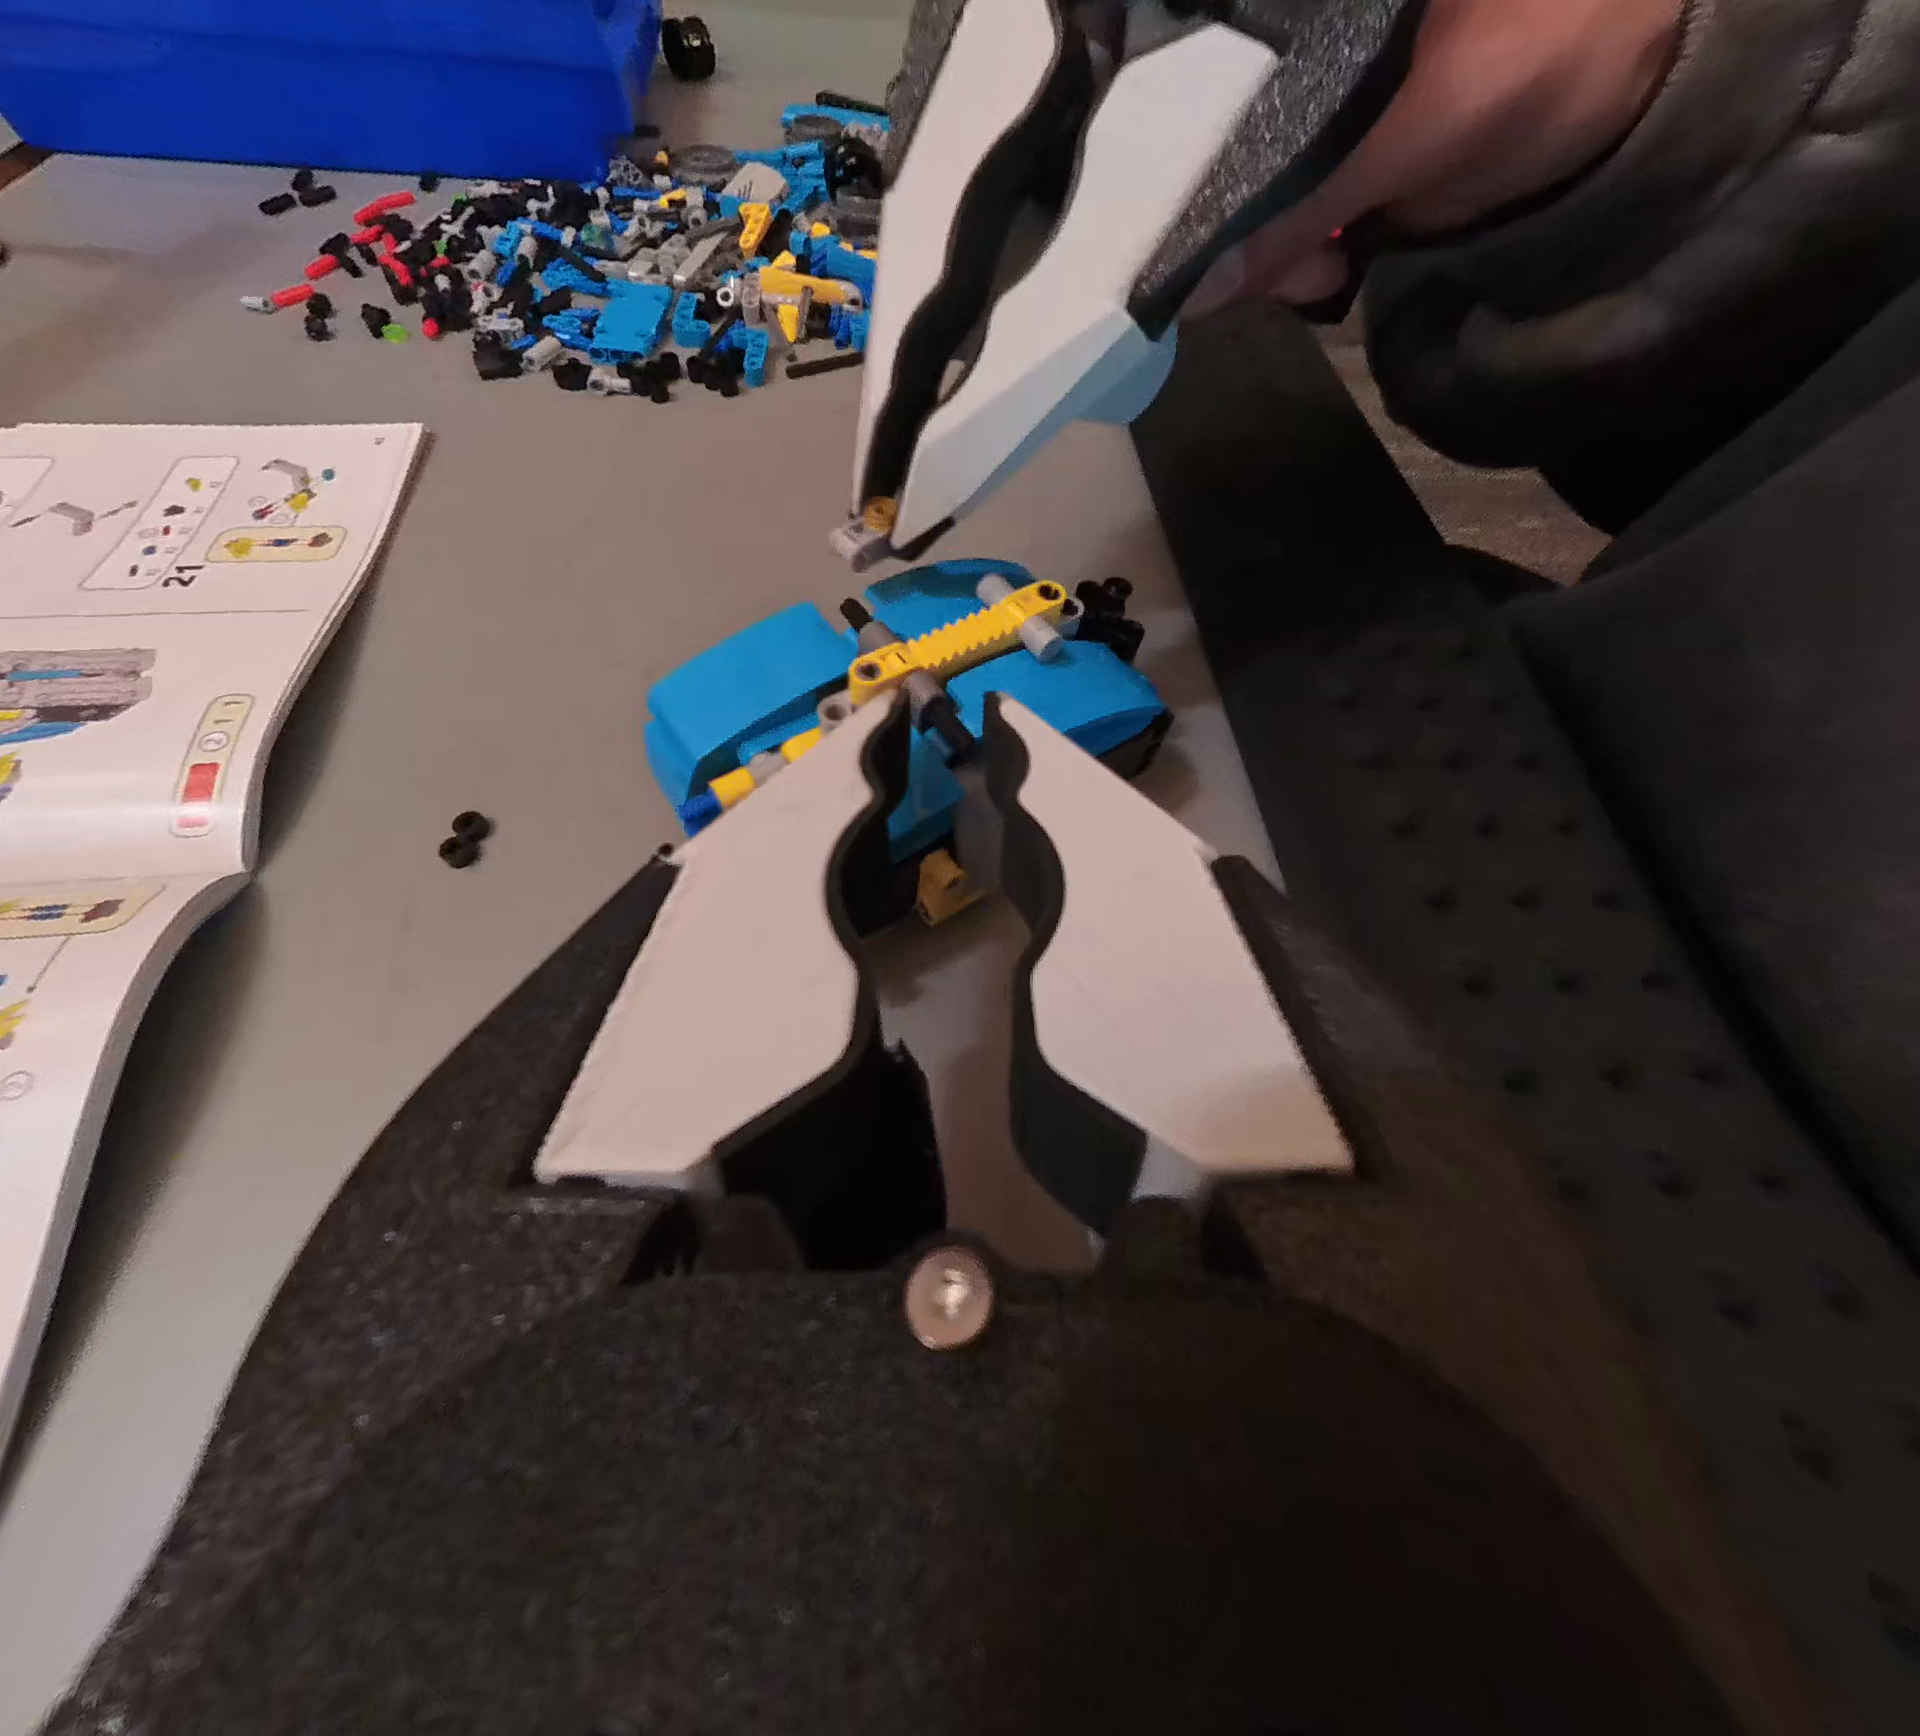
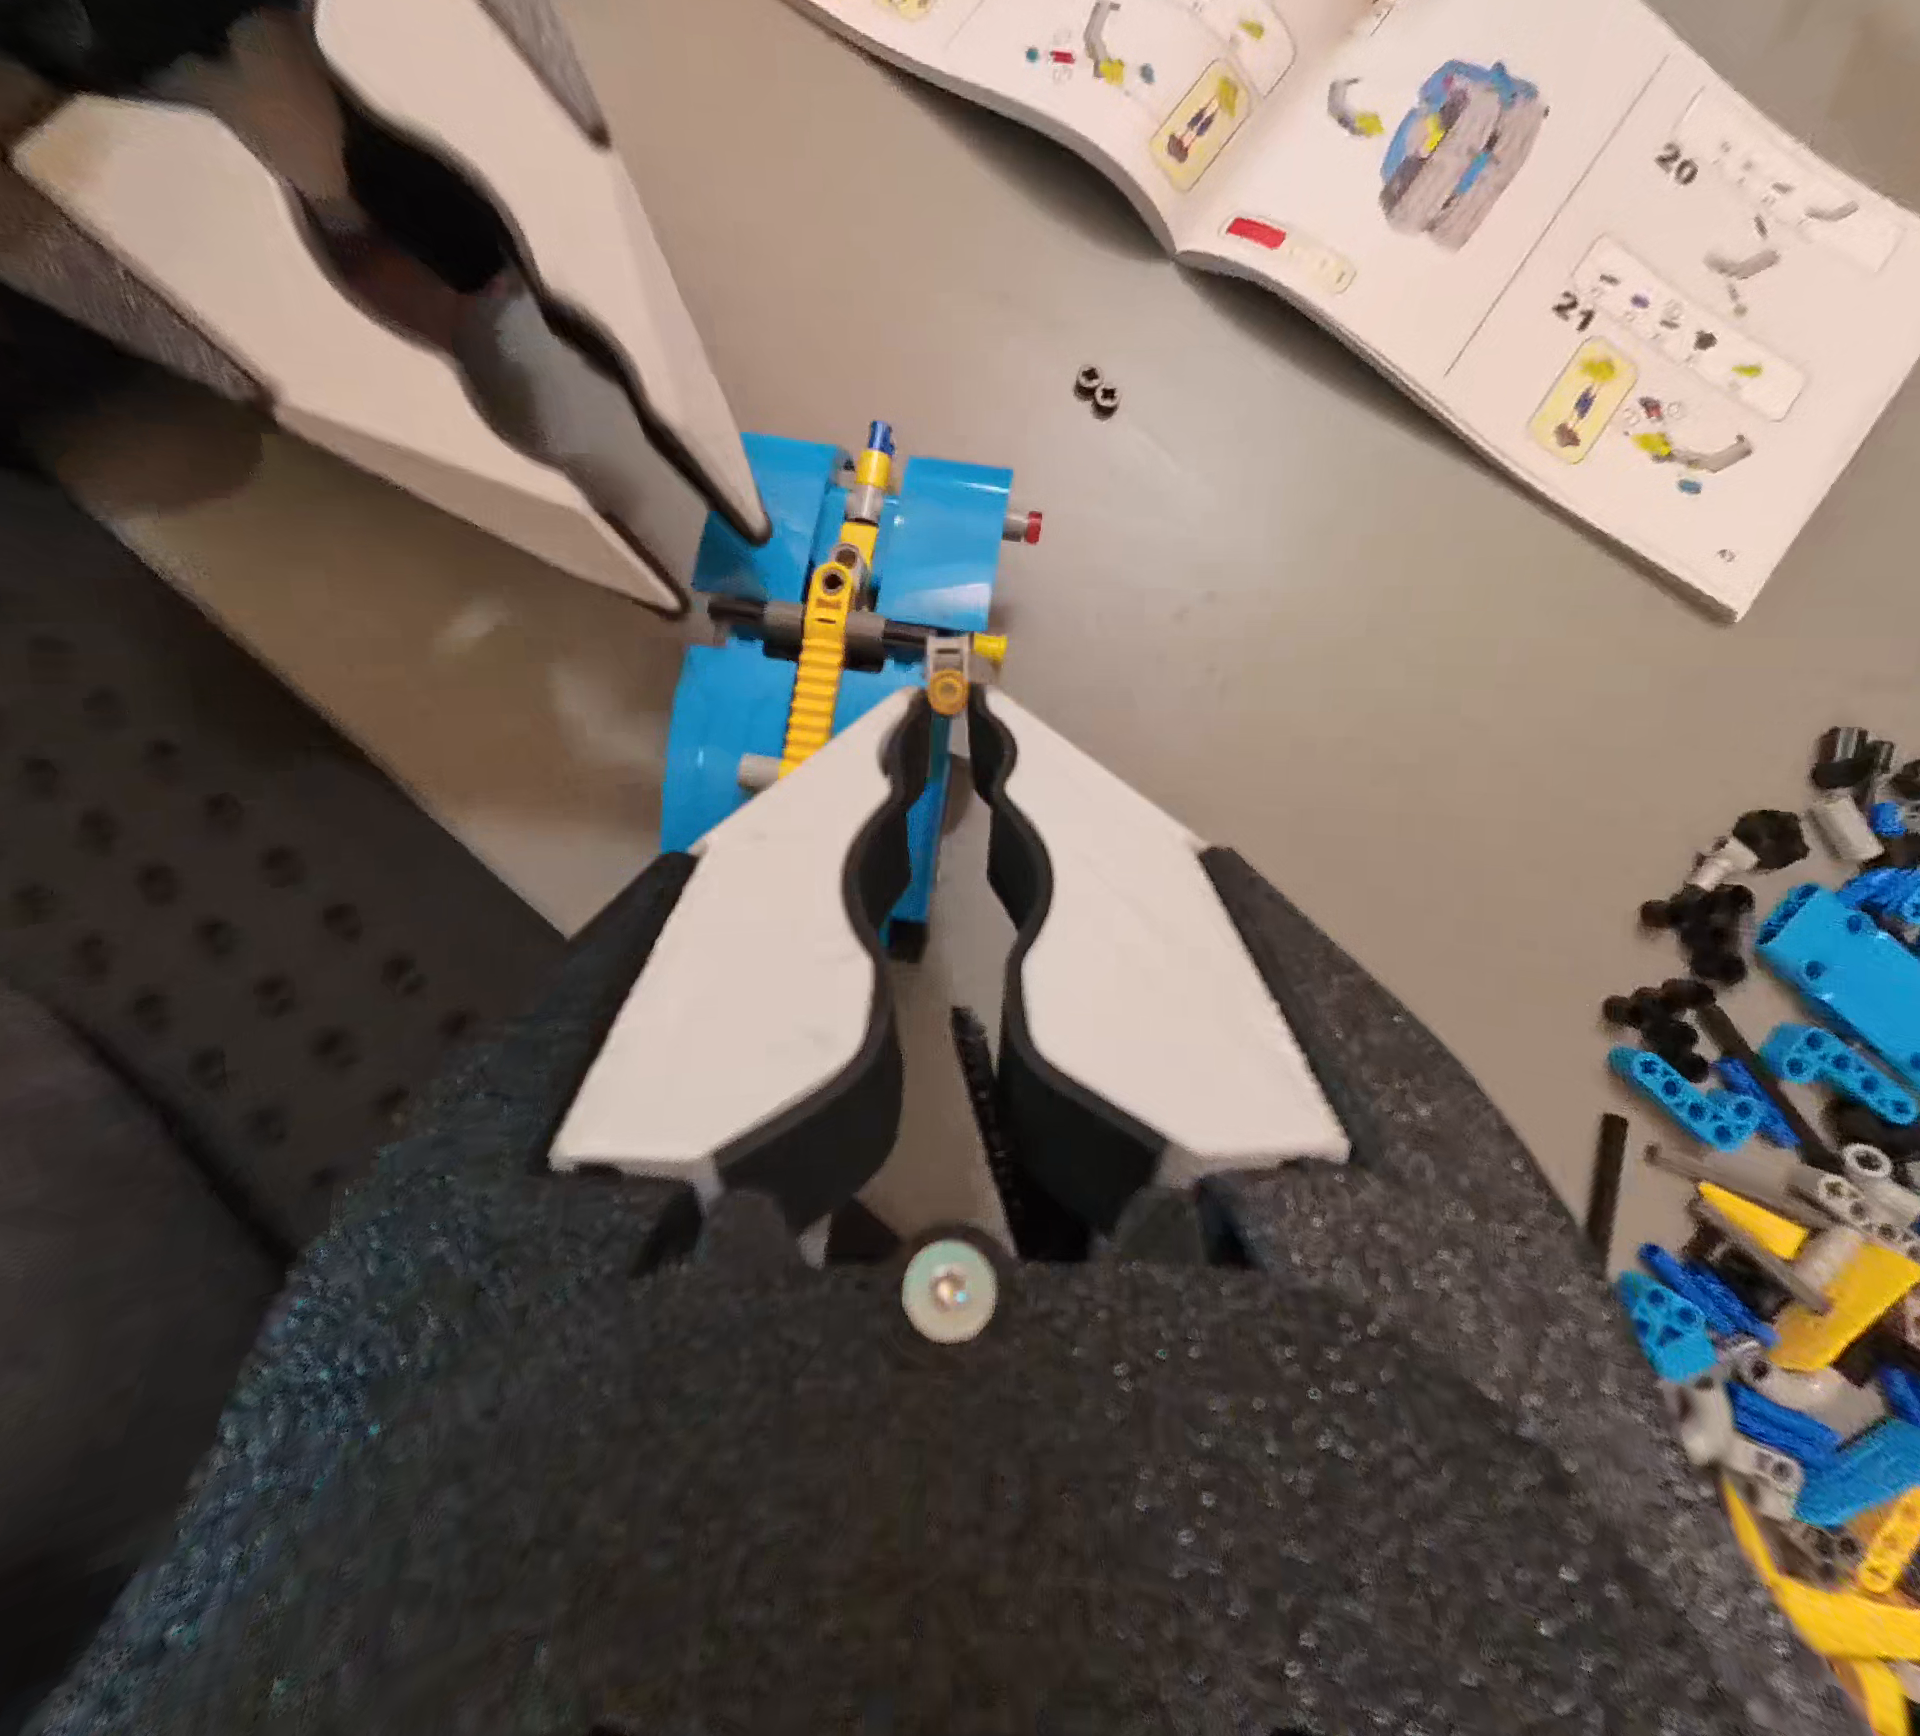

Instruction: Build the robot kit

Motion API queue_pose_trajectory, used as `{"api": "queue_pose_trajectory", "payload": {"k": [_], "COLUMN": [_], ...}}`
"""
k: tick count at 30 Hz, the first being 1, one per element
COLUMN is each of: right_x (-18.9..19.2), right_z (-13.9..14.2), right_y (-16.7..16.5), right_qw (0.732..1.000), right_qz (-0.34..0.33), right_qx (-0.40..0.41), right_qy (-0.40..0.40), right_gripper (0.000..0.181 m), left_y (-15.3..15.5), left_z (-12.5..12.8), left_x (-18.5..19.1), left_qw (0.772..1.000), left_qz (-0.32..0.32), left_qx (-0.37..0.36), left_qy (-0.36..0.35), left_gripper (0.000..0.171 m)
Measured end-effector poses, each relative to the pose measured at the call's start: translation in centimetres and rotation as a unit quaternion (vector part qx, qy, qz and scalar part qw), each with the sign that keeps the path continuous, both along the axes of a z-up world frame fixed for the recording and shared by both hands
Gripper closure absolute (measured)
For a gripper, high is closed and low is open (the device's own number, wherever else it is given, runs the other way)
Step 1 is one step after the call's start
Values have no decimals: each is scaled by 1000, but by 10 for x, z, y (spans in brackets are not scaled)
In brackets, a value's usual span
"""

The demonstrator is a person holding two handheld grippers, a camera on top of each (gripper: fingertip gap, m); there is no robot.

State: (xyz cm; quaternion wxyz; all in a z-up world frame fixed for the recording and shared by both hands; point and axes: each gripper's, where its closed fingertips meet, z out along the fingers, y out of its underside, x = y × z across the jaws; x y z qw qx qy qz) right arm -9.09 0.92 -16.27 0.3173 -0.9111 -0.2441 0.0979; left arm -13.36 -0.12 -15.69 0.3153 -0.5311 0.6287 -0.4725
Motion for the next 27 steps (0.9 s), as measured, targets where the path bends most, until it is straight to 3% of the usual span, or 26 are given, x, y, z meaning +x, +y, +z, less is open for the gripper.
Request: {"api": "queue_pose_trajectory", "payload": {"k": [4,27], "right_x": [7,-2], "right_z": [-7,-10], "right_y": [5,-1], "right_qw": [999,997], "right_qz": [-25,4], "right_qx": [-12,-45], "right_qy": [-33,-64], "right_gripper": [175,175], "left_y": [-4,-8], "left_z": [-8,-13], "left_x": [1,2], "left_qw": [1000,1000], "left_qz": [0,9], "left_qx": [9,9], "left_qy": [14,16], "left_gripper": [162,166]}}
